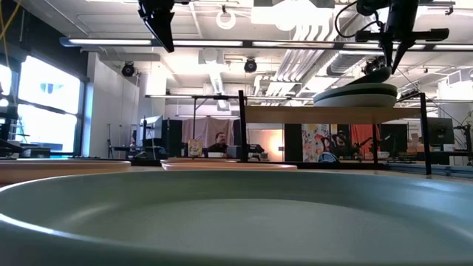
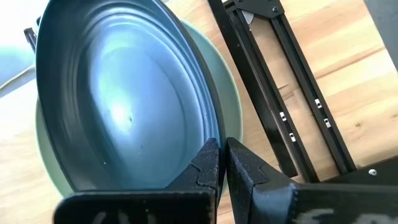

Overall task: Place and stack plates onto a shelf
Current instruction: Stack the dark green plate on top of the light green plate on the shelf, then put the orange plate on the shelf

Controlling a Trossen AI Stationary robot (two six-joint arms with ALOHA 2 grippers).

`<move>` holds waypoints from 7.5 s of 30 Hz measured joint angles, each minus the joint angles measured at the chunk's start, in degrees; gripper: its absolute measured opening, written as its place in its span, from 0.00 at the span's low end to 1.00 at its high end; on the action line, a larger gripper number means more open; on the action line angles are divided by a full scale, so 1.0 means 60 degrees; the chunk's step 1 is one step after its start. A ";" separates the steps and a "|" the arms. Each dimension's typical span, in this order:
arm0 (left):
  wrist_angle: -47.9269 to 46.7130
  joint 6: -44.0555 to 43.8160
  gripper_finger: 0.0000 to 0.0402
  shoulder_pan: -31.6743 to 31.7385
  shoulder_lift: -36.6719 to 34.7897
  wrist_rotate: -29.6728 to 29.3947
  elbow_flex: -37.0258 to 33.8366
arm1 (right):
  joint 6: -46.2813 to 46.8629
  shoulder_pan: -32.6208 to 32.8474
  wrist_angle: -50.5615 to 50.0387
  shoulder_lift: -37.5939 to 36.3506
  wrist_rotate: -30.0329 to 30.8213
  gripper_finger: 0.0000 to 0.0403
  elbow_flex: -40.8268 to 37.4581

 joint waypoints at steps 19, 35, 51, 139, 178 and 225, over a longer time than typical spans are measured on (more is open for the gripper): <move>0.0025 0.0000 0.28 0.0000 0.0000 -0.0004 0.0000 | -0.0408 0.0011 -0.0253 0.0000 0.0008 0.25 0.0000; 0.0010 -0.0429 0.28 0.0000 -0.0019 0.1018 -0.0178 | -0.2217 0.0938 -0.0502 -0.0195 -0.3883 0.27 0.0000; 0.1777 0.1693 0.28 0.0106 -0.0007 0.1763 -0.2689 | -0.1300 0.5285 0.1272 -0.0273 -0.3180 0.27 0.0000; 0.8263 0.5578 0.01 0.0453 0.2289 0.0374 -0.7052 | -0.1724 0.7843 0.2856 -0.0255 -0.1920 0.27 -0.0004; 0.7171 1.0563 0.00 -0.0159 -0.0224 -0.2268 -0.1352 | -0.3009 0.7843 0.6317 -0.0251 -0.0043 0.27 -0.0004; 0.7337 1.1985 0.00 -0.2018 0.1840 -0.3792 -0.1315 | -0.2636 0.7395 0.7872 0.1188 0.3577 0.27 -0.0004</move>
